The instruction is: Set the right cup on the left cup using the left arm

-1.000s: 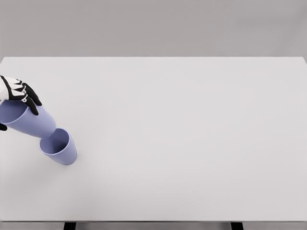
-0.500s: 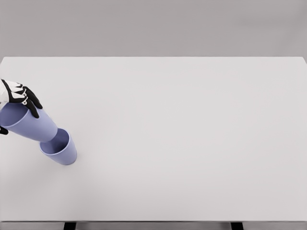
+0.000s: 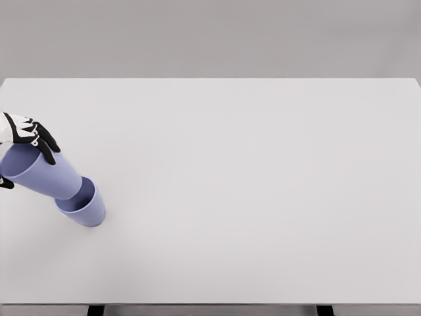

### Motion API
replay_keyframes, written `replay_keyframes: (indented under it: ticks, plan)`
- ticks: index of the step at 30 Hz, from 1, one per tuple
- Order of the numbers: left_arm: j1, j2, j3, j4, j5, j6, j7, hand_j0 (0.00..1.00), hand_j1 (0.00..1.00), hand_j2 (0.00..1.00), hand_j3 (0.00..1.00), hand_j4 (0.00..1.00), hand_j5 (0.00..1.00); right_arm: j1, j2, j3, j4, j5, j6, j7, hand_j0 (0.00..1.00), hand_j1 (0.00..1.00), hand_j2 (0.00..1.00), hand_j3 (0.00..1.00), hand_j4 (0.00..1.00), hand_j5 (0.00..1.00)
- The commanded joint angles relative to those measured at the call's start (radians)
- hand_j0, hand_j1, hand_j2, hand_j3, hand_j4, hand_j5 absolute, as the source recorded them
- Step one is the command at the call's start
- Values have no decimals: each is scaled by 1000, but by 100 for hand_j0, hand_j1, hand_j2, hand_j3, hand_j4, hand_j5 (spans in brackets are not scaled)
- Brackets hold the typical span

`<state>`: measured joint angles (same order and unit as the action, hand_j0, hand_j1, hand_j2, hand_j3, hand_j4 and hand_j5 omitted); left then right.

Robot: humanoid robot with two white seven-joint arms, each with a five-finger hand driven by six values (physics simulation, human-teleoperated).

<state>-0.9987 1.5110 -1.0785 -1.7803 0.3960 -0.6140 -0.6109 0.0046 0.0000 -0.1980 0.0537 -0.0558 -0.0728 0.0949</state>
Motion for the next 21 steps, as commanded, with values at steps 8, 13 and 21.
replay_keyframes:
  ticks: [8,13,21]
  plan:
    - [17,-2,2,-1,9,3,0,61,61,61,61,61,61,0,0,0,0,-1,1,0,100,100,100,100,100,100]
    - [22,-15,2,2,6,3,0,61,61,61,61,61,61,0,0,-1,0,-1,-1,0,100,100,100,100,100,100]
    - [25,-34,2,4,1,3,0,61,61,61,61,61,61,0,0,0,0,1,-1,0,100,100,100,100,100,100]
